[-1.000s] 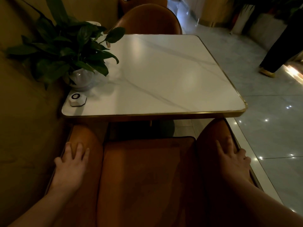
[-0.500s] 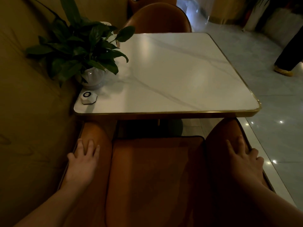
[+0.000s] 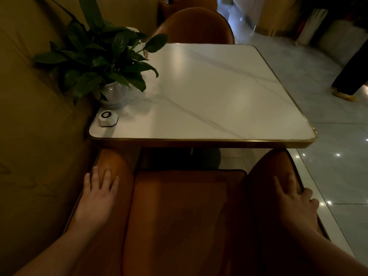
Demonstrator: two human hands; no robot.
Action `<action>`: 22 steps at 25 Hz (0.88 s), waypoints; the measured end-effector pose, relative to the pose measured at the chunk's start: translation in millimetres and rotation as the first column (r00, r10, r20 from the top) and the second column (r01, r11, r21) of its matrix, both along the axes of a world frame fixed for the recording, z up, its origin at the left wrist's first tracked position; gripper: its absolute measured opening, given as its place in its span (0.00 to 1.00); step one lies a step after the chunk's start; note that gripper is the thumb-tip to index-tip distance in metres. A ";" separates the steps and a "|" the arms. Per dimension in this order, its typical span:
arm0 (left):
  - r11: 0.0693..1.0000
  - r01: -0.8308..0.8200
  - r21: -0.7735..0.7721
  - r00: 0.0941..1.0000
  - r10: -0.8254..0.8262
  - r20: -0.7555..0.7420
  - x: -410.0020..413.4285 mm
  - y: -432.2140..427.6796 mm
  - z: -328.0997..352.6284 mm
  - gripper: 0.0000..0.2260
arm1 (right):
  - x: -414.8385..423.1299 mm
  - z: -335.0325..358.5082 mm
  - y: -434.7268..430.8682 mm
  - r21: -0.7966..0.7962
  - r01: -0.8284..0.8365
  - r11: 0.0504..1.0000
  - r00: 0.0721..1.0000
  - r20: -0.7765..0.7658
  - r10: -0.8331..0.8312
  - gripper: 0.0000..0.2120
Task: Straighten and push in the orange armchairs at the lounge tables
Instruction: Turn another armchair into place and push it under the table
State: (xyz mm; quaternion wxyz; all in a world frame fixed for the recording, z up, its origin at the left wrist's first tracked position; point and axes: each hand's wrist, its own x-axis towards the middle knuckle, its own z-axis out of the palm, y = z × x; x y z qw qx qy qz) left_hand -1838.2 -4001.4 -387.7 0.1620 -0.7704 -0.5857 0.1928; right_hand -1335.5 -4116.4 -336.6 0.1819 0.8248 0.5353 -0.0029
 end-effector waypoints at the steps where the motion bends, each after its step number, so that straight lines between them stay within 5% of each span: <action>1: 1.000 0.003 0.008 1.000 -0.003 -0.001 0.4 -0.3 -0.6 0.35 | 0.6 -1.3 0.2 0.001 -0.004 1.000 1.000 0.006 0.004 0.63; 10: 1.000 -0.001 0.004 1.000 0.001 0.003 5.9 -3.0 2.9 0.36 | 7.3 -13.1 0.0 0.031 0.006 1.000 1.000 0.018 -0.007 0.62; 22: 0.996 0.090 -0.028 0.983 -0.084 0.163 -3.6 -19.1 1.4 0.36 | 20.2 -22.5 -4.2 0.124 -0.086 0.989 0.996 -0.022 0.089 0.45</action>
